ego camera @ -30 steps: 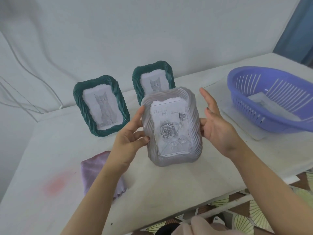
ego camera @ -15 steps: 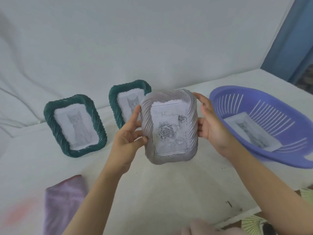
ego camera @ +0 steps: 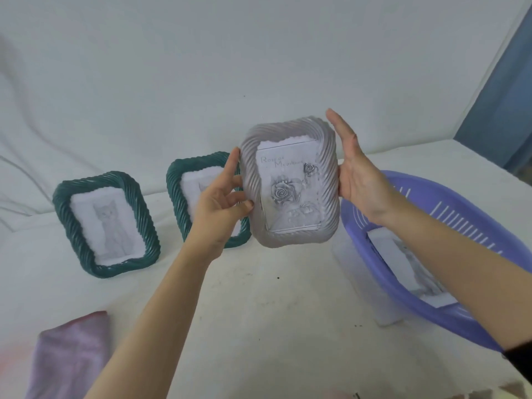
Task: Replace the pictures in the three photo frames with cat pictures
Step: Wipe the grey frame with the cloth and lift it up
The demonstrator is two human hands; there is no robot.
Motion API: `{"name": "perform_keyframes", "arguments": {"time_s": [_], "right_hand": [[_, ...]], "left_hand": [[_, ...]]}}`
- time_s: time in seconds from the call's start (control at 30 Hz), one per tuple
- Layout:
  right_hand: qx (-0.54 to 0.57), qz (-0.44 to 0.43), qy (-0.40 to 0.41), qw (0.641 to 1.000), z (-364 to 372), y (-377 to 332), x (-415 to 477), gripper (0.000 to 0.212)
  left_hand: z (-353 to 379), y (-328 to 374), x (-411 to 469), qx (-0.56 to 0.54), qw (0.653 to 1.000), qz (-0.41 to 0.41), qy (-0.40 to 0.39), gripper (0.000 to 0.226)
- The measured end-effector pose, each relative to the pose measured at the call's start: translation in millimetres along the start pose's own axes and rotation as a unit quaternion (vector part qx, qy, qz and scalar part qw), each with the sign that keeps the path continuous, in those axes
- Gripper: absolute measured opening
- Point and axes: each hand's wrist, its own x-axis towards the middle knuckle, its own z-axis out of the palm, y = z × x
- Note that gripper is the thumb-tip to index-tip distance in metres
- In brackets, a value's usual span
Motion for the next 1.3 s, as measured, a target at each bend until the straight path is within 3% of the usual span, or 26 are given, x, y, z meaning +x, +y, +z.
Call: {"name": "perform_keyframes", "arguments": {"time_s": [0.07,0.2,0.33,0.63,0.93,1.07,1.3], "right_hand": [[-0.018,0.002,-0.005,1.0,-8.5,1.7,8.2,0.053],[-0.024,0.037,-0.005,0.999,-27.8,6.1,22.1,0.038],[-0.026,0.087,-0.023,0.996,-45.7,7.7,37.9,0.041],[-0.036,0.157,-0.1,0.982,-74.9,9.0,63.2,0.04],[-0.109,0.135,-0.142,0.975,-85.2,17.4,66.0,0.036],[-0.15,0.099,-0.142,0.973,-85.3,23.4,61.7,0.02],[-0.166,0.064,-0.101,0.979,-80.9,17.6,66.6,0.03]], "left_hand": [[5.7,-4.2,7.7,0.001,1.0,-0.003,0.007,0.083],[16.0,-14.3,19.9,0.005,1.0,-0.016,0.026,0.085],[22.2,-27.4,25.2,0.029,0.996,-0.032,0.073,0.087],[36.0,-44.0,26.9,0.099,0.984,-0.064,0.135,0.087],[47.9,-52.0,22.2,0.137,0.977,-0.052,0.154,0.087],[52.3,-53.3,13.4,0.157,0.975,-0.042,0.153,0.087],[58.1,-47.0,26.8,0.194,0.965,-0.023,0.176,0.084]]}}
